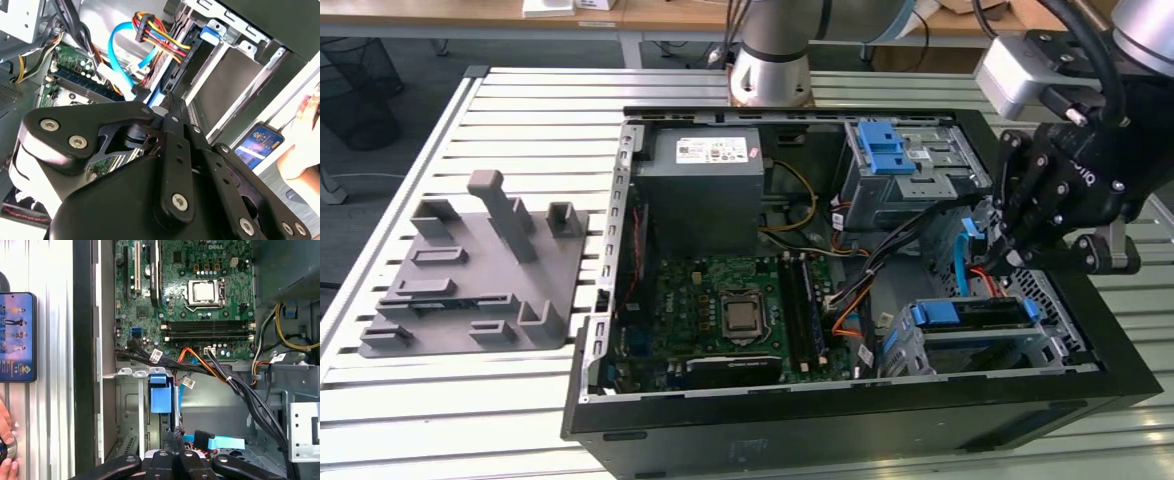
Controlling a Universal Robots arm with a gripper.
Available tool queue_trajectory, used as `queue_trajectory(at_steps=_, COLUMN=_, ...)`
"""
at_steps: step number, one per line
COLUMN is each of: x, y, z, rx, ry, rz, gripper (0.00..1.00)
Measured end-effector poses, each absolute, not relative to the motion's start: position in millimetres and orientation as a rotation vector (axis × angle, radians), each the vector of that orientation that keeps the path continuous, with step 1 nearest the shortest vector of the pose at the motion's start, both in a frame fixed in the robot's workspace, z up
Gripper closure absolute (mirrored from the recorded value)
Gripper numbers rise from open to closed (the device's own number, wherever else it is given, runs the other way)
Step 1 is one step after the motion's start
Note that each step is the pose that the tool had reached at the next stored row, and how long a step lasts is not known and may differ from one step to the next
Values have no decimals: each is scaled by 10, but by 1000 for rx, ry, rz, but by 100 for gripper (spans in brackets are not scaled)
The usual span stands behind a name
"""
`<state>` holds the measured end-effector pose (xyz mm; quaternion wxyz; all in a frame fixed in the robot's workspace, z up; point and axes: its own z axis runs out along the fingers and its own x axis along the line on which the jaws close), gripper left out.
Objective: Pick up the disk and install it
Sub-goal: 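Insert the second disk wire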
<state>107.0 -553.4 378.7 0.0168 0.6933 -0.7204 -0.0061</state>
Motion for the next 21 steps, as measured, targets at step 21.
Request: queue_trajectory(at_steps=21, x=999, y=-5218, z=3886, rx=2131, ry=-2216, rz=42, gripper=89)
